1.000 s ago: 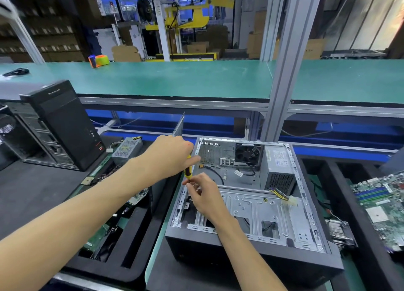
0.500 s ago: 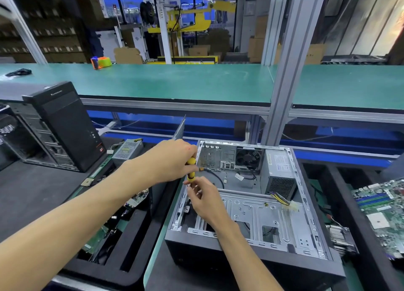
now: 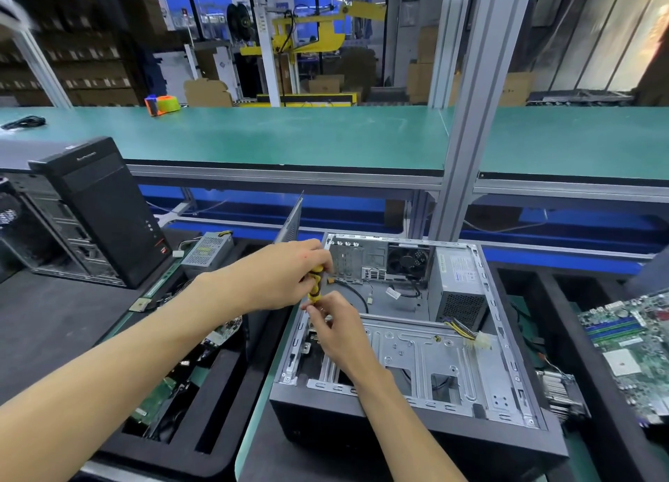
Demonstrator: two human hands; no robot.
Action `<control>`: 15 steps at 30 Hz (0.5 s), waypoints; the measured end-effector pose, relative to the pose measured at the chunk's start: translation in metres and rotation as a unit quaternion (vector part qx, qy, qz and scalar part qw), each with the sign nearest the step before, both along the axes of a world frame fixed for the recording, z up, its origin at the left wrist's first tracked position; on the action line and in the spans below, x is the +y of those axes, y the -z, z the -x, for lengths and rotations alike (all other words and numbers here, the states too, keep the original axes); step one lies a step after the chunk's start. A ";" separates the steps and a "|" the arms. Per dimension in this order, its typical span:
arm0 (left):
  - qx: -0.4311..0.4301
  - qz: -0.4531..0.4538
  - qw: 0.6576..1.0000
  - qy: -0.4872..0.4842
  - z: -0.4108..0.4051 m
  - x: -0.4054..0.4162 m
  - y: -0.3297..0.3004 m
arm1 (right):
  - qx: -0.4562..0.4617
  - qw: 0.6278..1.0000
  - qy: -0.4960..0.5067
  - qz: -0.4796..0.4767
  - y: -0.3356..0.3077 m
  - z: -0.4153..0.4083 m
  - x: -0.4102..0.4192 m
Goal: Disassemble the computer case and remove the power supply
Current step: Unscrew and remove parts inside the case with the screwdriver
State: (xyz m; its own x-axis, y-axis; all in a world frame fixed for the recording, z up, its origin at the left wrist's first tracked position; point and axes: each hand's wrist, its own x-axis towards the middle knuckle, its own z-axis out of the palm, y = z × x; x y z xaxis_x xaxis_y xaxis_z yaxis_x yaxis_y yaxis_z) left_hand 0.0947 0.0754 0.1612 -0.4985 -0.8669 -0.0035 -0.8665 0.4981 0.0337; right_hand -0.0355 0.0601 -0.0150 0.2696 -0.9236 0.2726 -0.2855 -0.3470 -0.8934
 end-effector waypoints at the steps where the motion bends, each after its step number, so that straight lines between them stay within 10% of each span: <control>1: -0.002 0.011 1.000 -0.006 0.000 -0.001 0.000 | 0.001 1.000 -0.001 0.001 0.000 0.000 0.000; 8: -0.160 0.156 0.967 -0.122 0.005 -0.011 0.005 | -0.012 1.000 0.000 0.000 -0.001 0.002 0.002; 15: 0.001 0.012 1.000 0.010 -0.004 0.001 0.005 | -0.006 1.000 0.009 0.005 0.003 0.001 0.000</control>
